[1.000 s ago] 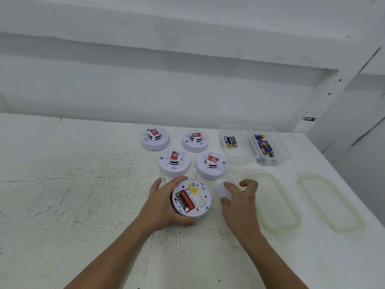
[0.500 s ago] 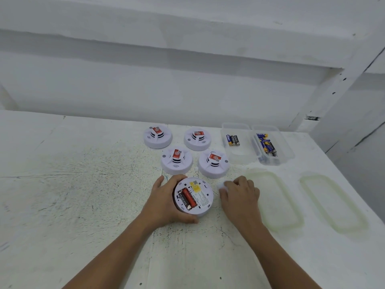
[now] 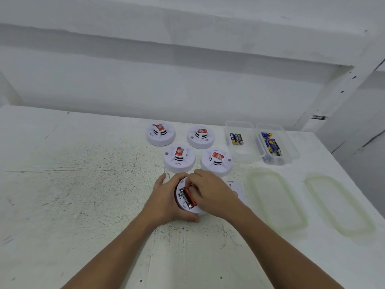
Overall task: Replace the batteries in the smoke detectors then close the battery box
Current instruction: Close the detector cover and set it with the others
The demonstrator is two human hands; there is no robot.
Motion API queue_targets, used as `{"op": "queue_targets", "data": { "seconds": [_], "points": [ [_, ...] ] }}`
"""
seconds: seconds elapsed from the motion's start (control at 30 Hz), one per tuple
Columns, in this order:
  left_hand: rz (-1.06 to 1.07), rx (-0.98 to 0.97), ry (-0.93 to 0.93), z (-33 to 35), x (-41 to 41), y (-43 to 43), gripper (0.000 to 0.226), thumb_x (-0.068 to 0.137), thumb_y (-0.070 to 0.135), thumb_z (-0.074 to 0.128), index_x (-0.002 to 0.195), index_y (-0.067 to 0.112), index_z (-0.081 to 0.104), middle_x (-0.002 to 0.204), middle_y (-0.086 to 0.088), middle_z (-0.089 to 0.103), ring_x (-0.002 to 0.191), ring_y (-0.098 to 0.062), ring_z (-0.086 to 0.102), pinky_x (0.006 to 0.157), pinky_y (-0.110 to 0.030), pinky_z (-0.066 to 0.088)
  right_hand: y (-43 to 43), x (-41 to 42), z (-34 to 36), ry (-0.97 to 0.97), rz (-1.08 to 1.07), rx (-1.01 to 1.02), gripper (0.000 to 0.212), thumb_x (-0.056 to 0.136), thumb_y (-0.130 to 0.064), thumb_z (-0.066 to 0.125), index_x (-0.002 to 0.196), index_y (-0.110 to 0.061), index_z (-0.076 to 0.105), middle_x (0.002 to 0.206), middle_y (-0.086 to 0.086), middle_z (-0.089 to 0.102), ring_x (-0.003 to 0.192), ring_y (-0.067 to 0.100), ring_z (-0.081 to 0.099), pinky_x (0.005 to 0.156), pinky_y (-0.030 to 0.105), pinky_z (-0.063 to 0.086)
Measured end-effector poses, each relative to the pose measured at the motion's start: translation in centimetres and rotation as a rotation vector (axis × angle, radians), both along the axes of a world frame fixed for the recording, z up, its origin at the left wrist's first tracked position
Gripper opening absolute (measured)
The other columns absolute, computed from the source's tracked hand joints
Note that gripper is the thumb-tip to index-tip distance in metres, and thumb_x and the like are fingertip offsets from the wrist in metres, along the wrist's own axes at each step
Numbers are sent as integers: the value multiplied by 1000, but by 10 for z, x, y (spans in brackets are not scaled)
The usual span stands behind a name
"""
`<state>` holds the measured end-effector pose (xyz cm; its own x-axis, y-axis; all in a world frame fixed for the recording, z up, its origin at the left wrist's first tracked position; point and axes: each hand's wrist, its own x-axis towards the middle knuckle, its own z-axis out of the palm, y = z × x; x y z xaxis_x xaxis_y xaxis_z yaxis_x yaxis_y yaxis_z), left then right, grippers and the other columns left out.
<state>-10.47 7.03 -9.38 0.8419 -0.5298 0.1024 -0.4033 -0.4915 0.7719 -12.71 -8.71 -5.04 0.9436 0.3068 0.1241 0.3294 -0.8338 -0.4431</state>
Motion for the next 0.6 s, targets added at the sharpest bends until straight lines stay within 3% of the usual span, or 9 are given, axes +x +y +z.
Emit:
{"op": "queue_targets", "data": {
  "seconds": [0.2, 0.33, 0.5, 0.6],
  "points": [
    [17, 5, 26, -1, 2, -1, 93, 32, 67, 80, 112, 46, 38, 101, 36, 58, 107, 21, 47, 119, -31, 2, 3, 8, 2, 41, 32, -67, 4, 86, -17, 47, 84, -16, 50, 78, -3, 52, 73, 16, 47, 64, 34, 43],
    [10, 29, 21, -1, 2, -3, 82, 33, 70, 78, 102, 52, 38, 98, 37, 57, 105, 21, 48, 119, -31, 3, 5, 9, 3, 23, 52, -122, 11, 84, -19, 48, 80, -18, 38, 71, -2, 46, 66, 19, 45, 59, 38, 42],
    [9, 35, 34, 0, 2, -2, 80, 34, 68, 80, 102, 53, 40, 102, 39, 55, 105, 19, 49, 119, -33, 3, 4, 6, 8, 38, 74, -35, 14, 81, -17, 51, 79, -15, 37, 62, -1, 45, 57, 16, 38, 52, 37, 37],
    [28, 3, 63, 6, -1, -2, 91, 32, 67, 80, 110, 46, 39, 98, 38, 57, 108, 31, 34, 116, -24, -2, -2, 4, 14, 180, -38, 175, 14, 79, -15, 57, 81, -16, 44, 63, 1, 53, 55, 11, 45, 53, 30, 40]
  ]
}}
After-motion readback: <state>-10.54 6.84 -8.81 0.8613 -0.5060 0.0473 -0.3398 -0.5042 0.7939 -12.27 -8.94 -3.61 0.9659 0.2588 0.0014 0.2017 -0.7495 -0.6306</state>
